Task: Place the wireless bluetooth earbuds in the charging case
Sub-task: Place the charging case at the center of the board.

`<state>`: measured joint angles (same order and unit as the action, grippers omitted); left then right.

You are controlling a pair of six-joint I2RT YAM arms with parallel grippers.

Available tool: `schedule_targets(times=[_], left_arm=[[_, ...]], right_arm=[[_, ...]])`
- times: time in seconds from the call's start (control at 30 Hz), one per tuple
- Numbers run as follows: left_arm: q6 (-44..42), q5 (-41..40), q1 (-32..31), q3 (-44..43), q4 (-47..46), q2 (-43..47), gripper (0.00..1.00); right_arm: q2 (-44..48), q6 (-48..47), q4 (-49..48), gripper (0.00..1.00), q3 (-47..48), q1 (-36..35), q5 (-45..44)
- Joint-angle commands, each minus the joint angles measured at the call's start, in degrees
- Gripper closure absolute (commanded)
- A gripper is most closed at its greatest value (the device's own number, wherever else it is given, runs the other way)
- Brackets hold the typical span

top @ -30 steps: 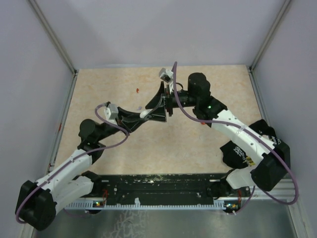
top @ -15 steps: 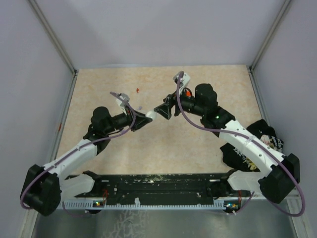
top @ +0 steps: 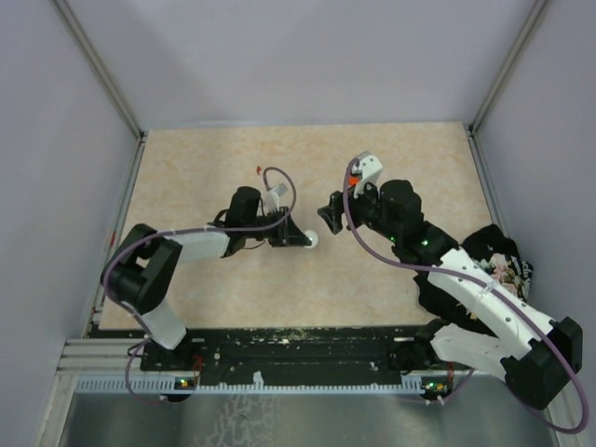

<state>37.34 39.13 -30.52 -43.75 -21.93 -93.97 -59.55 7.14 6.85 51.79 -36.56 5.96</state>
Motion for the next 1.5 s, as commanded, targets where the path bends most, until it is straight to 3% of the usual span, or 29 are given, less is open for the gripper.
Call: schedule_targets(times=[0.0,0.23,0.5,0.87,0.97,1.23,1.47], left_arm=[[2.39,1.21,-3.04,-5.94,1.59,-7.08,0.97],[2.21,-2.36,-5.25,-12.21,7.49,-16.73,0.9],[-0.57,-7.65,-7.38,-16.13,17.21,-20.19,0.76],[-3.25,-17.75,-7.62,-14.43,23.79,-13.52,0.53],[-3.73,-21.35,-7.62,-12.43,23.85,-9.36,0.37],[-9.79,-32.48,-6.82,-11.1,28.88,0.29,0.34],[-15.36,-42.36,-4.75,-10.44,33.95,8.88,0.3]], right_arm=[[2.86,-3.01,0.0,0.26,-0.51,0.51,-3.78],[4.28,-4.23,1.18,0.25,-2.13,0.6,-4.24],[4.59,-5.5,1.59,0.24,-3.64,0.61,-5.9],[1.9,-5.73,3.63,0.18,-1.62,0.61,-9.88],[1.11,-5.73,3.71,0.16,-1.12,0.59,-11.69],[-2.89,-7.59,3.73,0.09,0.84,1.13,-17.06],[-11.87,-7.04,3.59,0.04,4.15,6.79,-17.75]])
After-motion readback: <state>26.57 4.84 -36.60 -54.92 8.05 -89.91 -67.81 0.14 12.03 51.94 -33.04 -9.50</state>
